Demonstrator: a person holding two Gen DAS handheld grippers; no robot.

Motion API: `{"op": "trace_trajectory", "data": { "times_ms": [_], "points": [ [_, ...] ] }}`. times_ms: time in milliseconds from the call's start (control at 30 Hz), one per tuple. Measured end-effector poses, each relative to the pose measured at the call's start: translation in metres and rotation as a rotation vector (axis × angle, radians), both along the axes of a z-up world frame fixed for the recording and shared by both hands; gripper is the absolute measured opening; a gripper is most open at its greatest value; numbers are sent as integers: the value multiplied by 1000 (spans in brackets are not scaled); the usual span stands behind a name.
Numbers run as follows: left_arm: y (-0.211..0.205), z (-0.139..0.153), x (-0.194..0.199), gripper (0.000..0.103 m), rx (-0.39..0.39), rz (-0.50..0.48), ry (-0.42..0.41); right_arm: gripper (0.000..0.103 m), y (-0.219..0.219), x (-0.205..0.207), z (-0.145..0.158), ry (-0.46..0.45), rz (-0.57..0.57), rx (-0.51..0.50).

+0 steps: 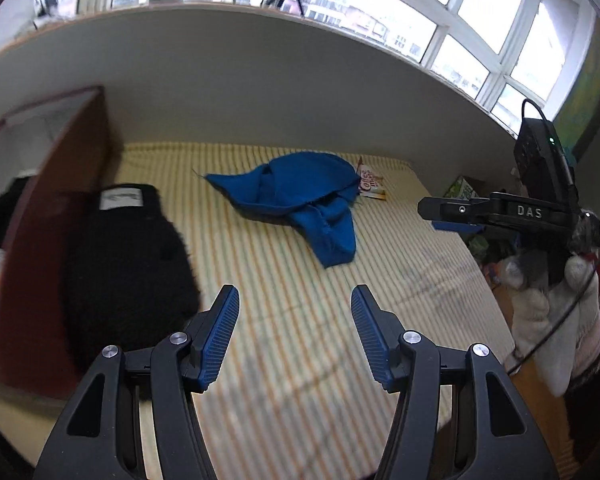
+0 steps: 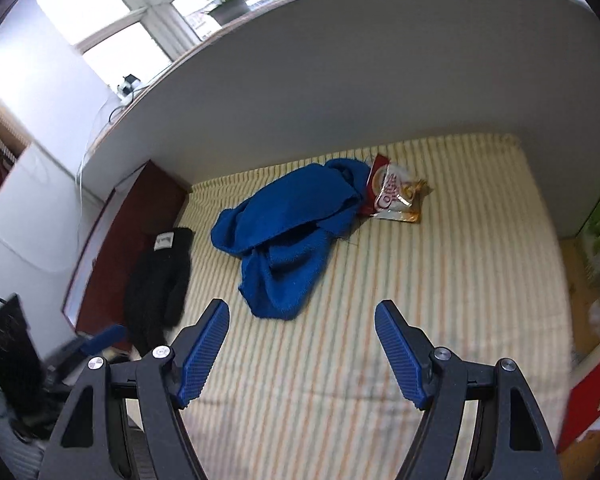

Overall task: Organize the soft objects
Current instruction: 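Lower both grippers onto the blue towel and close them on it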

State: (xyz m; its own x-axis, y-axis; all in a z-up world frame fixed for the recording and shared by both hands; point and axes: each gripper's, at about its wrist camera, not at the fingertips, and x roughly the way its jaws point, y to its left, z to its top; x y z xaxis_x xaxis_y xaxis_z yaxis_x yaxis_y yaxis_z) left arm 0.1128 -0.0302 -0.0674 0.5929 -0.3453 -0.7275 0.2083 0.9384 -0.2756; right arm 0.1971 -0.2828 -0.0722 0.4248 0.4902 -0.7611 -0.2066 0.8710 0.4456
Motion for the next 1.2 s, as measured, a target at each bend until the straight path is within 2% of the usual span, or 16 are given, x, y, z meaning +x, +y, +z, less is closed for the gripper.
{"op": "trace_trajectory", "data": {
  "times_ms": [100,267,400,533,900,933,1000,1033,1133,1200],
  "points": [
    [-8,-10,25,58,-7,1,34,72,5,18,-10,29,-9,21],
    [-9,-25,60,58,-69,18,96,72,20,47,-22,51,-19,4],
    [-10,-34,78,58,-63,27,113,72,32,68,-31,65,-15,-22],
    [-9,-46,96,58,-92,34,151,72,38,83,-38,96,-17,-16],
    [-28,-56,119,58,-87,6,156,72,67,98,-47,119,29,-25],
    [-30,-57,120,55,-90,1,154,69,69,99,-47,118,33,-23],
    [-34,-57,121,51,-90,-8,148,57,72,100,-47,126,47,-15],
    [-36,-57,122,44,-91,-13,148,48,73,101,-48,135,56,-10],
    [-40,-60,125,24,-109,-22,154,36,79,103,-50,141,68,-19],
    [-49,-60,130,16,-114,-25,149,25,83,103,-51,153,79,-8]
  ]
}}
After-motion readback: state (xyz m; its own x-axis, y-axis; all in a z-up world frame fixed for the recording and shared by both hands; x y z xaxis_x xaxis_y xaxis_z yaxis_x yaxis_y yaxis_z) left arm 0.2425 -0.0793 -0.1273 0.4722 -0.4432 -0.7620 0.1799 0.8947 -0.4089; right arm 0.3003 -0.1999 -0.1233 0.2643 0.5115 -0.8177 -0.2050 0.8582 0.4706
